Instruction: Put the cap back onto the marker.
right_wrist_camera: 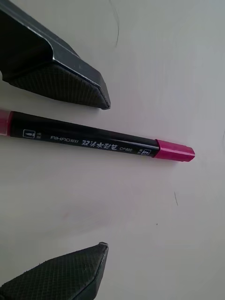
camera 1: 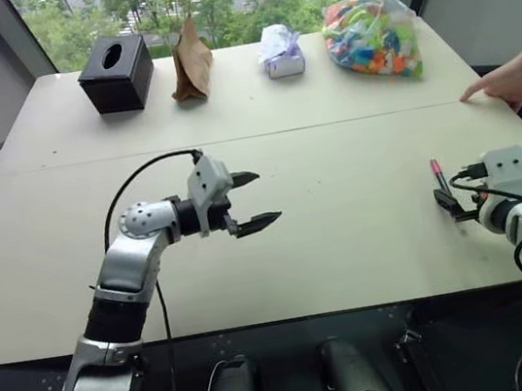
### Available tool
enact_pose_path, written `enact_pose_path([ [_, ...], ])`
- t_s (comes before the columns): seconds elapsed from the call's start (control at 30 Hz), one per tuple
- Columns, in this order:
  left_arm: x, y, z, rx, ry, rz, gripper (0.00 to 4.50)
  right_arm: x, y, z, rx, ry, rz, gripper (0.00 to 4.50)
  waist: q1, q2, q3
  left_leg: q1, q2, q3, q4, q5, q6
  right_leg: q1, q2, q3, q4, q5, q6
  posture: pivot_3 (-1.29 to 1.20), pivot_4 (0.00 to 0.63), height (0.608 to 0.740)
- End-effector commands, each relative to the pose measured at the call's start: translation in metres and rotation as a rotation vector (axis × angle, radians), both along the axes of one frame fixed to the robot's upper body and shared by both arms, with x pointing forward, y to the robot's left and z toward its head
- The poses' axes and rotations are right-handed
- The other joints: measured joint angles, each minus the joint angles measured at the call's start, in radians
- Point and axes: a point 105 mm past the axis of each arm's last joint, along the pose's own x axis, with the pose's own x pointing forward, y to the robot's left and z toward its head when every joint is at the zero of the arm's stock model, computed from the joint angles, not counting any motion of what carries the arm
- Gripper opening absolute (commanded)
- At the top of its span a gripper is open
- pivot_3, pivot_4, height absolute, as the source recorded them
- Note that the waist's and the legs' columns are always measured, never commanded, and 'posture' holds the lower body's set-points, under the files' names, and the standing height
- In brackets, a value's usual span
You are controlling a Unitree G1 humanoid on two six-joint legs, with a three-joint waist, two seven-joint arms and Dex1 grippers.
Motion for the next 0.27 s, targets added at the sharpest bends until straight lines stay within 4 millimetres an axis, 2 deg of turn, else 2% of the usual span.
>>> enact_pose_path([
  [0.03, -0.002, -0.008, 0.013, -0.022, -0.035, -0.044, 4.50, -0.011, 0.006, 0.055, -0.105, -0.108, 0.074, 4.46, 0.001, 0.001, 0.000, 0.000, 0.000, 0.000, 0.000, 0.000, 0.000, 0.000, 0.000, 0.000, 0.000, 0.000, 0.000, 0.00, 0.150, 0.740],
  [0.1, 0.000, -0.012, 0.015, -0.032, -0.037, -0.059, 4.50, -0.025, 0.021, 0.074, -0.131, -0.105, 0.158, 4.46, 0.002, 0.001, 0.000, 0.000, 0.000, 0.000, 0.000, 0.000, 0.000, 0.000, 0.000, 0.000, 0.000, 0.000, 0.000, 0.00, 0.150, 0.740],
  [0.27, 0.003, -0.024, 0.015, -0.046, -0.029, -0.106, 4.50, -0.068, 0.059, 0.097, -0.154, -0.038, 0.357, 4.46, 0.003, 0.000, 0.000, 0.000, 0.000, -0.002, 0.000, 0.000, 0.000, 0.002, 0.001, -0.001, -0.001, 0.000, 0.000, 0.00, 0.150, 0.740],
])
